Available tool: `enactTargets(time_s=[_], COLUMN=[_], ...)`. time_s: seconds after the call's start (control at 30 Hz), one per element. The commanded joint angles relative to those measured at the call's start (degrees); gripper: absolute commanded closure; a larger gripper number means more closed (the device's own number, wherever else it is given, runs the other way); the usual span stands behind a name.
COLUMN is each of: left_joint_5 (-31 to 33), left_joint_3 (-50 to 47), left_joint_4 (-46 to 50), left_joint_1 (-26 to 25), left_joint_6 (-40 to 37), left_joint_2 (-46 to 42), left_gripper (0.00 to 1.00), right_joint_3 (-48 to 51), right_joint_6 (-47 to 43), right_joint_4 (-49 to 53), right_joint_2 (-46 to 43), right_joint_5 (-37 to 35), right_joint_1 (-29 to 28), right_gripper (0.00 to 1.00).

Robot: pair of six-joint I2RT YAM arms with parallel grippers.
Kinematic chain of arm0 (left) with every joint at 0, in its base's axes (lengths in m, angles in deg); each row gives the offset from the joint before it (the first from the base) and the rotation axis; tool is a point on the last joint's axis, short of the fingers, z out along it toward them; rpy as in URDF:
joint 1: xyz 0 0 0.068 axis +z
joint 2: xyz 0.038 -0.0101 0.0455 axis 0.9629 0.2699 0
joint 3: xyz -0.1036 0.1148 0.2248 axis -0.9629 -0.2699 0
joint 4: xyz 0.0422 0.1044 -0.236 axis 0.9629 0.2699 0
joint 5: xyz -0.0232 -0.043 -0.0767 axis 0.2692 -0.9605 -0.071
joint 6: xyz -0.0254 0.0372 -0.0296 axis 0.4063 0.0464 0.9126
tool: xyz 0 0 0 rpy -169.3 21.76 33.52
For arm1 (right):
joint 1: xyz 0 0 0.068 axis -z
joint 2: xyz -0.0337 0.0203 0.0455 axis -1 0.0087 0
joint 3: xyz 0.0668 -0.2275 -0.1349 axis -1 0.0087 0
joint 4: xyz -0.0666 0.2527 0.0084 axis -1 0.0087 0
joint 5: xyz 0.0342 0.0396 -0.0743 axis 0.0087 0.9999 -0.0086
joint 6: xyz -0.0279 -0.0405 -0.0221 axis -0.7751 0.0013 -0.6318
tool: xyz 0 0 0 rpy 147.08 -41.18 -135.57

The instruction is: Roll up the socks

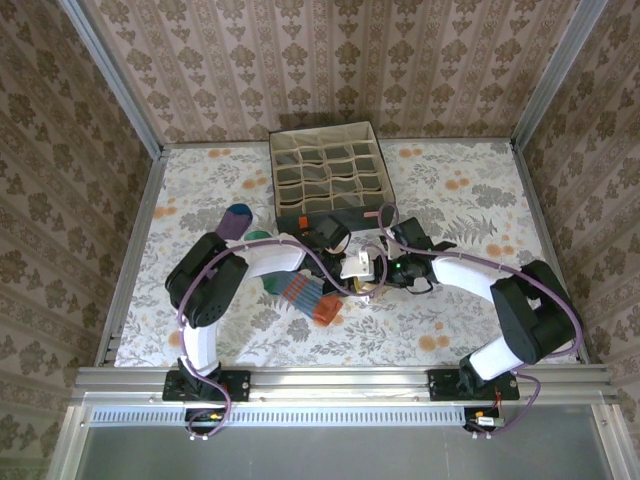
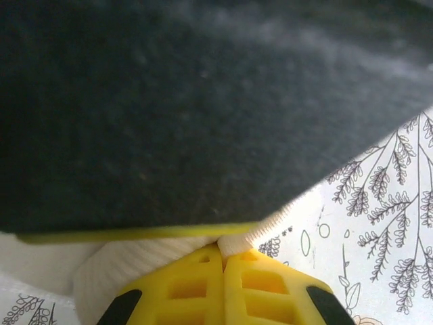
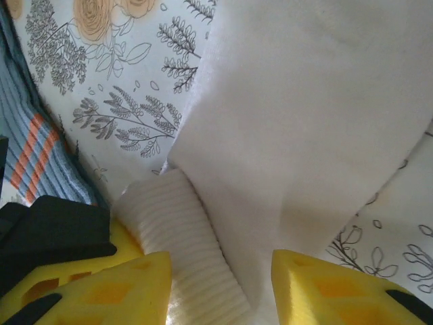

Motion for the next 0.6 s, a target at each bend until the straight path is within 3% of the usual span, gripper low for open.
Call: enactTargets(time_s=[0.0,0.33,0.57], left_joint_5=[0.1,0.6,2.5], left_joint_3=[1.0,3.7,2.8], left_joint_4=[4.7,5.0,1.9], left_joint_1=[0.5,1.1,1.2], left_joint_6=[2.2,6.0,7.5], left_joint_2=[2.1,3.9,3.4], left_gripper=[1.00,1.00,1.00], right_joint_3=[1.3,1.6,1.7], right_joint_6=[0.1,0.7,0.8], right_joint_4=[-3.0,-2.3,-1.5], right_joint_2=[0.7,2.8,3.1], right_joint_5=[3.7,5.9,7.5], right_joint_1=[-0.1,-0.7,-1.0], right_gripper=[0.55,0.58,0.89])
